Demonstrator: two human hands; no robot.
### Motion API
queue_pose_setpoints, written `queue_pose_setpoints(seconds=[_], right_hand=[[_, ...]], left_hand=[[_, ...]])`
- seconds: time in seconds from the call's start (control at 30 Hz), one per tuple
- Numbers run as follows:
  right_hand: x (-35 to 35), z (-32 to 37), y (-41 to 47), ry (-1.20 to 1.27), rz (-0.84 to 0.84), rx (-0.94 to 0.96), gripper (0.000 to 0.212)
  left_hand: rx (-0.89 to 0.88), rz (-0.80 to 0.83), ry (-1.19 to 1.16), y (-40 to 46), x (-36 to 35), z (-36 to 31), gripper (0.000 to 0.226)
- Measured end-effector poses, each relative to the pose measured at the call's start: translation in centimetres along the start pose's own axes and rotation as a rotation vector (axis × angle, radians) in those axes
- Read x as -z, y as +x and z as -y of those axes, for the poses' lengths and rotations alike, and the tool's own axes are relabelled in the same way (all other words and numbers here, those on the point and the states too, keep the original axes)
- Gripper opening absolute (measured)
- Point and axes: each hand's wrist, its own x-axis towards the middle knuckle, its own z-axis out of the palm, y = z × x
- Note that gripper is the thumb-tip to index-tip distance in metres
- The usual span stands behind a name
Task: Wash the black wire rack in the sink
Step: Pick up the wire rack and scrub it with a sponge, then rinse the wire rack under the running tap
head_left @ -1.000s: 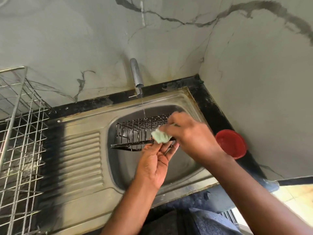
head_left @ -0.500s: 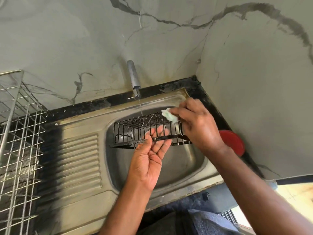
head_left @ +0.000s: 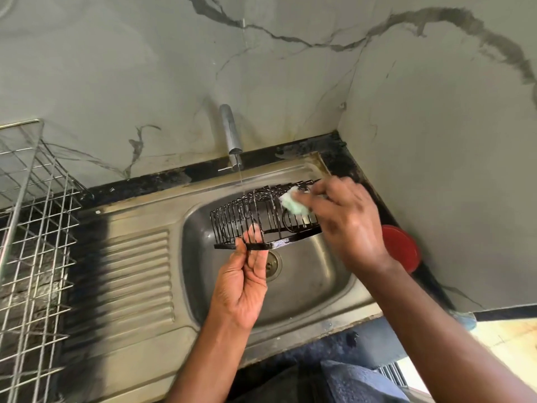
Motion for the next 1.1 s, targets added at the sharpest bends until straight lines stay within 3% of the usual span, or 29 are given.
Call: queue_pose_setpoints(seconds=[0.13,0.3,0.43,0.5,0.6,0.63,0.83,1.1], right_hand=[[0.8,-4.8,-2.1,-0.133,0.077,-0.278,0.025],[1.8,-6.2,-4.5,-0.11,0.1,-0.515,0.029],[2.3,-7.6,-7.7,-0.135,0.284,-0.742,0.035],[2.7,-8.5,-9.4,-0.152,0.351,-0.829,0.036],[3.1,-9.5,-11.2,-0.199,0.415,-0.935,0.032],[3.0,-9.7,-11.5,-0.195,0.438,-0.963,0.03],[2.4,-9.2,-11.8,-0.158,0.493,-0.979,0.027],[0.8,-7.2,-9.3,0.027,0.322,-0.786,0.026]], left_hand=[[-0.011,0.004,-0.003,0.2,0.5,-0.1,0.065],[0.022,-0.034,0.038,1.6,1.0,1.2,0.069],[0.067,-0.067,0.08,2.3,1.7,2.7,0.079],[0.099,-0.1,0.106,2.7,2.0,3.5,0.066],[0.105,-0.202,0.163,3.1,2.2,4.5,0.013],[0.121,-0.218,0.166,3.2,2.3,4.8,0.018],[0.178,-0.222,0.23,3.7,2.7,5.4,0.02],[0.212,-0.244,0.279,3.8,2.2,5.1,0.019]])
